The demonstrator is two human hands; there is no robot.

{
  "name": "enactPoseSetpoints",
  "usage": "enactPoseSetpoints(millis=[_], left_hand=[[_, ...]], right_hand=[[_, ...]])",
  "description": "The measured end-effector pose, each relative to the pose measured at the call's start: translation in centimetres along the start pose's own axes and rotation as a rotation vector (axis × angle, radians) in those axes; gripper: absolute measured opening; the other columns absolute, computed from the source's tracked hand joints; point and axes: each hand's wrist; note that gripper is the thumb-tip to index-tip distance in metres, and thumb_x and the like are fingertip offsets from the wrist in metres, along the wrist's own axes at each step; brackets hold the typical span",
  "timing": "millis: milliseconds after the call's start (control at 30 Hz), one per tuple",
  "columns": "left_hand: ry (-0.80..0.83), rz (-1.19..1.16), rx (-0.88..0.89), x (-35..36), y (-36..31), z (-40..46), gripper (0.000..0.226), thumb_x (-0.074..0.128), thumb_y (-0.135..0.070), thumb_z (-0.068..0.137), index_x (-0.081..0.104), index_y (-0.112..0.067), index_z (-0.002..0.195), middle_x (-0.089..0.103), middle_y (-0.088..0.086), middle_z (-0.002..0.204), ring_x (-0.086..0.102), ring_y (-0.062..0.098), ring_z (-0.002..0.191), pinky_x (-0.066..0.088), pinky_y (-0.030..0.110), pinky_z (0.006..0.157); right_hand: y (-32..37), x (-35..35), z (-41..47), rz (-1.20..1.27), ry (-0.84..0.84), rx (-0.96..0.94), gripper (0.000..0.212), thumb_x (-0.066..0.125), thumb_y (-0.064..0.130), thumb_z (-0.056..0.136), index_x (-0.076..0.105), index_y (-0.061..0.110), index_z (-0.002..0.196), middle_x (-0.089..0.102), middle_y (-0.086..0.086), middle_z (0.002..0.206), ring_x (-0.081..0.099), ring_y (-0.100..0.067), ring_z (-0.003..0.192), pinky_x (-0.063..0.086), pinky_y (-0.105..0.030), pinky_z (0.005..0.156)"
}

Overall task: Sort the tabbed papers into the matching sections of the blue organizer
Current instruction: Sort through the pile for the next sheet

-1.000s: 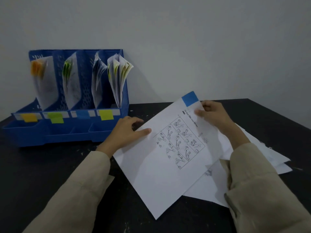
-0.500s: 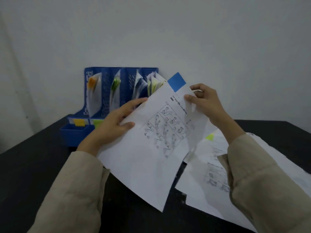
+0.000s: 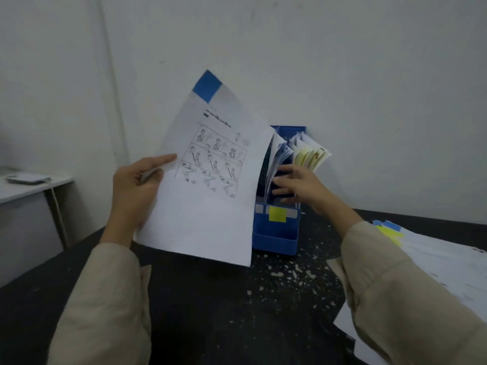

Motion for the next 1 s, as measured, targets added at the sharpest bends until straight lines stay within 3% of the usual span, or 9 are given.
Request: enactPoseSetpoints(millis=[133, 267, 433, 567, 700, 833, 900, 967, 1000], left_hand=[[-0.068, 0.091, 0.12, 1.6, -1.0, 0.5, 0.044, 0.048, 0.011, 0.088, 0.064, -0.023, 0.111, 0.065, -0.006, 0.109, 0.059, 0.0, 0.091, 0.04, 0.004, 0.085], [-0.072, 0.211, 0.298, 4.1, -2.0, 1.6, 0.043, 0.046, 0.015, 0.085, 0.064, -0.007, 0.118, 0.061, -0.003, 0.112, 0.055, -0.005, 0.097, 0.037, 0.001, 0.09], [-0.112, 0.306, 0.421, 7.3, -4.0, 3.5, 0.048, 0.04, 0.014, 0.082, 0.061, -0.002, 0.121, 0.064, 0.013, 0.118, 0.061, 0.026, 0.109, 0.043, 0.029, 0.101], [-0.134, 0.344, 0.416, 10.4, -6.2, 5.3, 0.055, 0.038, 0.016, 0.079, 0.055, 0.0, 0.129, 0.06, 0.022, 0.123, 0.057, 0.032, 0.114, 0.026, 0.008, 0.099], [0.006, 0.307, 0.378, 14.3, -6.9, 5.9, 0.065, 0.035, 0.02, 0.081, 0.038, -0.004, 0.142, 0.042, 0.019, 0.142, 0.045, 0.029, 0.127, 0.03, 0.013, 0.095], [0.334, 0.236, 0.37, 17.8, -4.3, 4.5, 0.08, 0.034, 0.024, 0.079, 0.016, -0.011, 0.149, 0.015, 0.01, 0.157, 0.027, 0.004, 0.13, 0.031, 0.009, 0.092], [0.446, 0.227, 0.355, 19.1, -1.8, 3.6, 0.08, 0.04, 0.024, 0.078, 0.018, -0.009, 0.148, 0.012, 0.011, 0.157, 0.015, 0.005, 0.136, 0.021, 0.004, 0.104], [0.463, 0.233, 0.299, 19.8, 0.5, 2.5, 0.072, 0.044, 0.021, 0.081, 0.024, -0.005, 0.146, 0.018, 0.013, 0.155, 0.015, 0.012, 0.138, 0.016, 0.015, 0.112], [0.465, 0.238, 0.265, 19.8, 1.3, 1.9, 0.069, 0.045, 0.019, 0.083, 0.025, -0.005, 0.145, 0.022, 0.014, 0.154, 0.018, 0.015, 0.139, 0.015, 0.013, 0.111]], right_hand=[[-0.4, 1.2, 0.8, 0.118, 0.149, 0.12, 0.045, 0.051, 0.013, 0.097, 0.04, 0.019, 0.14, 0.049, -0.001, 0.139, 0.067, -0.023, 0.095, 0.057, -0.037, 0.078], [-0.5, 1.6, 1.1, 0.187, 0.274, 0.215, 0.055, 0.044, 0.01, 0.099, 0.024, 0.022, 0.149, 0.031, 0.004, 0.152, 0.065, -0.026, 0.102, 0.057, -0.036, 0.075], [-1.0, 1.2, 1.1, 0.172, 0.223, 0.216, 0.06, 0.044, 0.01, 0.099, 0.015, 0.023, 0.151, 0.027, 0.002, 0.154, 0.067, -0.027, 0.096, 0.056, -0.036, 0.077], [-1.1, 1.0, 0.7, 0.215, 0.243, 0.221, 0.061, 0.044, 0.01, 0.099, 0.014, 0.025, 0.15, 0.027, -0.002, 0.154, 0.07, -0.026, 0.088, 0.058, -0.028, 0.061], [-1.1, 0.9, 0.4, 0.231, 0.249, 0.206, 0.061, 0.044, 0.011, 0.099, 0.014, 0.025, 0.151, 0.028, -0.004, 0.154, 0.071, -0.025, 0.084, 0.057, -0.026, 0.057], [-1.2, 0.7, 0.3, 0.229, 0.227, 0.194, 0.061, 0.044, 0.011, 0.099, 0.014, 0.024, 0.151, 0.029, -0.002, 0.153, 0.071, -0.025, 0.085, 0.055, -0.026, 0.055], [-1.1, 0.3, 0.1, 0.216, 0.217, 0.179, 0.06, 0.044, 0.011, 0.099, 0.015, 0.023, 0.15, 0.031, -0.001, 0.152, 0.07, -0.025, 0.087, 0.056, -0.026, 0.056], [-0.8, -0.3, -0.1, 0.18, 0.208, 0.151, 0.057, 0.044, 0.011, 0.099, 0.02, 0.022, 0.149, 0.036, 0.001, 0.149, 0.07, -0.026, 0.09, 0.056, -0.027, 0.059], [-0.5, -0.6, -0.3, 0.156, 0.206, 0.133, 0.054, 0.043, 0.011, 0.099, 0.024, 0.023, 0.148, 0.04, 0.001, 0.147, 0.07, -0.027, 0.091, 0.056, -0.027, 0.061]])
Point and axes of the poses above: each hand's wrist, its own z-axis towards the middle knuckle, its own x-axis out of the palm, y = z × x
